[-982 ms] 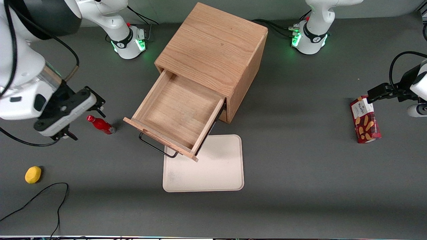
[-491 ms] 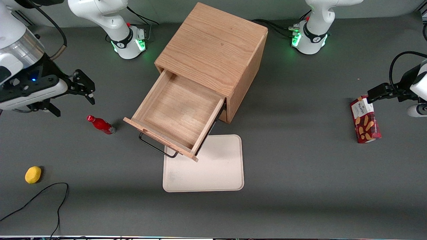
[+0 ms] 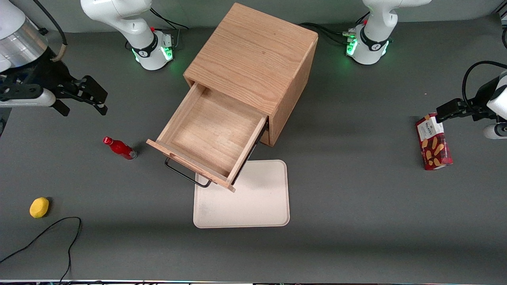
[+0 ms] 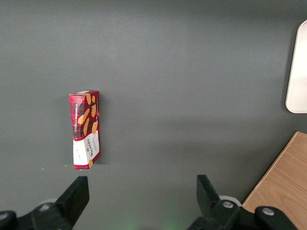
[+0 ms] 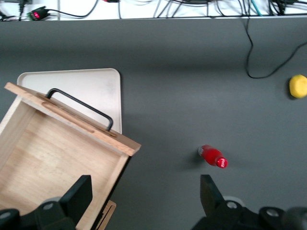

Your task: Open upper drawer

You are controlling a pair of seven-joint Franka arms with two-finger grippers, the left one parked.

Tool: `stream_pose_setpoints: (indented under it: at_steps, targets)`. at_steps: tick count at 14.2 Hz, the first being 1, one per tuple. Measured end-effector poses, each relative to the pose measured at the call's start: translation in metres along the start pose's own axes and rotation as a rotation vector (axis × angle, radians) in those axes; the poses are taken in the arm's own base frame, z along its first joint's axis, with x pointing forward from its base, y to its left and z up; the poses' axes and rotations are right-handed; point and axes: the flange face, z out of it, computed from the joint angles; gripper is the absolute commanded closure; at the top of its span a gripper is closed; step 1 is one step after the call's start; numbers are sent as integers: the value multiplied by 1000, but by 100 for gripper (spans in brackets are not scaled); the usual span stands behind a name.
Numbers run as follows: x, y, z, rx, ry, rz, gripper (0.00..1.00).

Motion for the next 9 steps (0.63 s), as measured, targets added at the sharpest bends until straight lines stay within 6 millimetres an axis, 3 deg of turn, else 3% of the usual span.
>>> stream_pose_setpoints:
  at_steps: [6,9]
  targets:
    - [9,66,4,-21,-8,118,0]
    - [11,90,11,-30,-22,149,0]
